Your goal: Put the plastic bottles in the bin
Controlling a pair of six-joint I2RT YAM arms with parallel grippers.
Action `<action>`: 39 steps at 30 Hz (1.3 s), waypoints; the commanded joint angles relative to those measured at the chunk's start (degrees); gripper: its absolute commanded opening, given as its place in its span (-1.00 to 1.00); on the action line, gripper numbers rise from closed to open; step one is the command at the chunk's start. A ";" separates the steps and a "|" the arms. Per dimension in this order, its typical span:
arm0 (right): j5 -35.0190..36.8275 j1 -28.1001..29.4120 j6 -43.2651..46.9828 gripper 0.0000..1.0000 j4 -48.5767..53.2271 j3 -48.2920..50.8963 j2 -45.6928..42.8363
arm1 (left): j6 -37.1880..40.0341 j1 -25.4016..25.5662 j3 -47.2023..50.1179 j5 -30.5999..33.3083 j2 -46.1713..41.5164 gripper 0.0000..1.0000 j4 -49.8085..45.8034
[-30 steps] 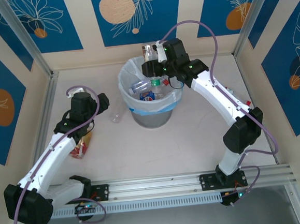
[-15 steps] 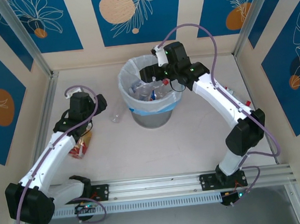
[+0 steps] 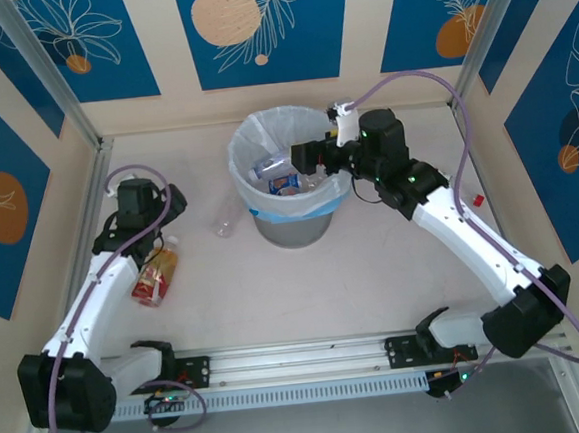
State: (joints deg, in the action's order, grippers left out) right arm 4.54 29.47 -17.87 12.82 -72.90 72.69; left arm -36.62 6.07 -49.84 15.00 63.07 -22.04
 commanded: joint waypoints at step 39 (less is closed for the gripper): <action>2.21 -0.55 -2.97 0.99 -15.64 15.83 -6.44 | -11.30 -3.97 15.89 -14.78 -3.64 0.98 -8.76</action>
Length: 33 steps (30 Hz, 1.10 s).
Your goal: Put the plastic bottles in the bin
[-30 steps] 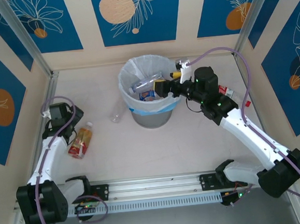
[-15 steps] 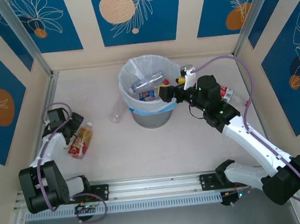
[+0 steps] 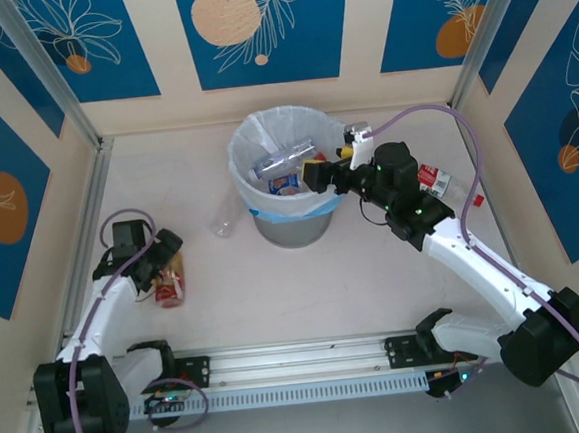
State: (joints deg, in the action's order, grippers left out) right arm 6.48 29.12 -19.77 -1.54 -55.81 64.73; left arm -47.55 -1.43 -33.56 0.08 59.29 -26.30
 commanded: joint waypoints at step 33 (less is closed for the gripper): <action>-4.28 -0.47 -0.65 0.99 -0.04 -6.05 4.17 | 18.98 11.46 -9.61 8.38 23.23 0.97 -8.86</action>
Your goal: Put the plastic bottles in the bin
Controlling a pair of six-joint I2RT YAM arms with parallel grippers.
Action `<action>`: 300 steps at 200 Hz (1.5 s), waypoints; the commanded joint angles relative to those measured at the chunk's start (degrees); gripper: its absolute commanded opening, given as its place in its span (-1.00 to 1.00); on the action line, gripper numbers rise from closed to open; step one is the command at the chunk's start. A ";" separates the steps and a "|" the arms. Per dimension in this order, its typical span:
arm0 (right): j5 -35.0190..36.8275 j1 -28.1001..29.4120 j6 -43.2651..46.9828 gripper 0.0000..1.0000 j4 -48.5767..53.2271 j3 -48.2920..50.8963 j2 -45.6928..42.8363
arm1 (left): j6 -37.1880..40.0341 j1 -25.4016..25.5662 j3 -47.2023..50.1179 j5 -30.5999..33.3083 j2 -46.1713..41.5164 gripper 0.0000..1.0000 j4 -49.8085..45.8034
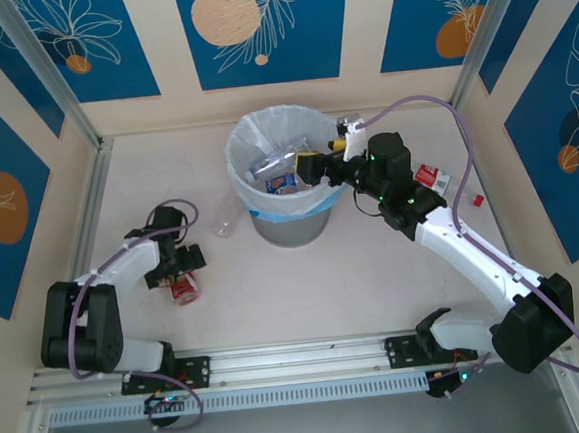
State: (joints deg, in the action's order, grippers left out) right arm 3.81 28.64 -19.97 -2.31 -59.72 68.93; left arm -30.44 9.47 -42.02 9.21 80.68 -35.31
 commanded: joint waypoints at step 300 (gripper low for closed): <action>15.96 -9.66 -15.31 0.99 36.13 7.81 -17.01 | 4.46 2.99 -22.13 -9.22 0.74 0.14 -2.47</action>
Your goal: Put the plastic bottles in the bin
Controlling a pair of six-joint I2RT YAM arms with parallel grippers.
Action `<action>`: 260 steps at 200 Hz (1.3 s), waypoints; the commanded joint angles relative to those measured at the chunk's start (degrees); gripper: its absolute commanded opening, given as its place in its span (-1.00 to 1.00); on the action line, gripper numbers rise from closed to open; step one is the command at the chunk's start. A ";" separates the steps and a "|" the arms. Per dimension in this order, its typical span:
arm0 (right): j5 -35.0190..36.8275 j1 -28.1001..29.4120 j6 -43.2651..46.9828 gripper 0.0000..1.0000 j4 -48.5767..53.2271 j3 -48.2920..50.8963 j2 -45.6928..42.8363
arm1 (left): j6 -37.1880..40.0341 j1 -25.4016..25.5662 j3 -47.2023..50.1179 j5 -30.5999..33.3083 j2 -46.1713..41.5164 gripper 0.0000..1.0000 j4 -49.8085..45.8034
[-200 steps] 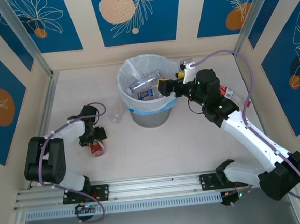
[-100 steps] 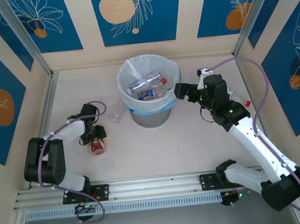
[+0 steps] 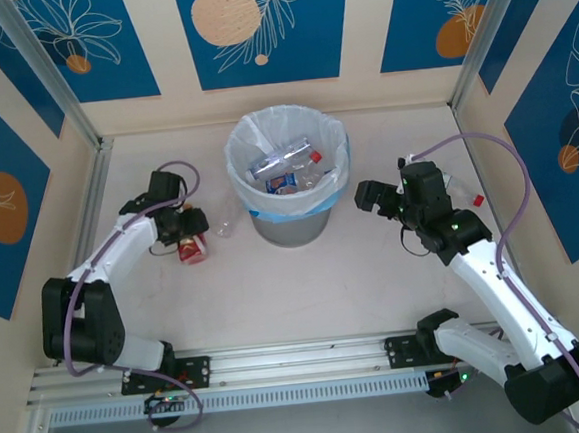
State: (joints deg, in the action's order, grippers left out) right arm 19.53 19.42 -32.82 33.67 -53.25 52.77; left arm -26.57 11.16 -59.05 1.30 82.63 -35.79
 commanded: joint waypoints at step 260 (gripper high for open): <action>-5.03 -0.85 -2.85 0.99 -1.56 3.36 -0.54 | 7.15 12.93 -45.95 -10.38 7.73 0.18 4.27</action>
State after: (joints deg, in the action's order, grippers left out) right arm 15.20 18.83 -34.76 33.61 -49.95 51.96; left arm -21.74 22.17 -101.25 -6.46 86.94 -32.80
